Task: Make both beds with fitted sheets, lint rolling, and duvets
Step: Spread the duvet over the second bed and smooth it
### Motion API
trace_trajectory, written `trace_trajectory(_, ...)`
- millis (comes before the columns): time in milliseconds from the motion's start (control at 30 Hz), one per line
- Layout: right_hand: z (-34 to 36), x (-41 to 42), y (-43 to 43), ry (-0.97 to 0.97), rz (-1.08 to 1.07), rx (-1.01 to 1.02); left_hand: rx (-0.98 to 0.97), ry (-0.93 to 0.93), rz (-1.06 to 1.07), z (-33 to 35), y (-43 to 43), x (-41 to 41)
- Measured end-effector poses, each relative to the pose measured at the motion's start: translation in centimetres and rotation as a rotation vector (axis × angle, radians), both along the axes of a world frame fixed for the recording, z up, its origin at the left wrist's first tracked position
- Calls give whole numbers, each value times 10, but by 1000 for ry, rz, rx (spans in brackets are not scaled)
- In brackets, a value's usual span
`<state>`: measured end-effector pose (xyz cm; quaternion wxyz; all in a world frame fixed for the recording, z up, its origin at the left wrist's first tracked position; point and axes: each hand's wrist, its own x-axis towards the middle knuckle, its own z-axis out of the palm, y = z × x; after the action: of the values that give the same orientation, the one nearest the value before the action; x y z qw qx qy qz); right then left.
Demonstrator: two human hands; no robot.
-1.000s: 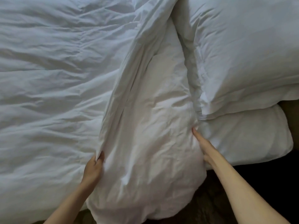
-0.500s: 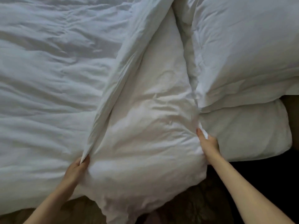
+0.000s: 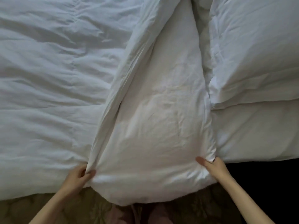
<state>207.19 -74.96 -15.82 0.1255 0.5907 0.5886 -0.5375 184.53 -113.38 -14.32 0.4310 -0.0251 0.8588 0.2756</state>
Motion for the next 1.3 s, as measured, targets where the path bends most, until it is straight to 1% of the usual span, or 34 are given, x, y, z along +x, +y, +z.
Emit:
trace_trajectory(100, -1, 4, 2, -24, 5, -19, -133, -7, -120, -5, 11, -7)
trace_trajectory(133, 8, 2, 8, 26, -54, -51, -170, 31, -169, -3, 18, -12)
trace_trajectory(167, 16, -5, 15, 91, -137, -100, -186, 87, -173, 4, 29, -18)
trace_trajectory(233, 24, -29, 34, 211, -301, -197, -118, 215, -65, 20, 59, -32)
trace_trajectory(300, 21, -72, 56, 293, -363, -200, 6, 338, 97, 35, 104, -53)
trace_trajectory(333, 20, -98, 67, 341, -354, -176, 51, 403, 132, 39, 128, -65)
trace_trajectory(367, 19, -126, 76, 388, -327, -139, 40, 495, 99, 39, 151, -78)
trace_trajectory(467, 31, -191, 97, 489, -232, 21, -119, 780, -221, 33, 205, -110)
trace_trajectory(500, 35, -201, 106, 496, -208, 99, -140, 870, -250, 34, 213, -121)
trace_trajectory(533, 38, -206, 114, 484, -196, 211, -129, 924, -190, 35, 215, -135)
trace_trajectory(567, 36, -205, 123, 480, -197, 325, -106, 937, -61, 35, 211, -151)
trace_trajectory(600, 31, -203, 128, 465, -183, 399, -108, 901, 70, 34, 200, -166)
trace_trajectory(633, 24, -201, 131, 423, -155, 455, -118, 836, 148, 29, 186, -179)
trace_trajectory(733, -6, -205, 130, 131, -3, 572, -130, 569, 233, 6, 162, -192)
trace_trajectory(767, -14, -208, 127, 75, 17, 575, -125, 507, 266, -3, 161, -191)
trace_trajectory(833, -20, -211, 126, 49, 41, 590, -114, 440, 317, -16, 160, -184)
trace_trajectory(933, -24, -208, 131, 7, 67, 583, -71, 492, 297, -21, 149, -166)
trace_trajectory(1000, -16, -210, 129, 8, 10, 586, -50, 506, 247, -19, 139, -152)
trace_trajectory(1067, -8, -219, 127, 86, -63, 693, -54, 546, 241, -16, 131, -145)
trace_trajectory(1133, -4, -228, 126, 202, -62, 864, -60, 662, 299, -17, 124, -146)
trace_trajectory(1167, -4, -231, 126, 210, -39, 916, -60, 694, 330, -21, 123, -149)
trace_trajectory(1233, -14, -229, 122, 137, 20, 951, -107, 667, 316, -30, 123, -150)
trace_trajectory(1300, -25, -226, 123, 55, 10, 922, -79, 617, 293, -40, 123, -148)
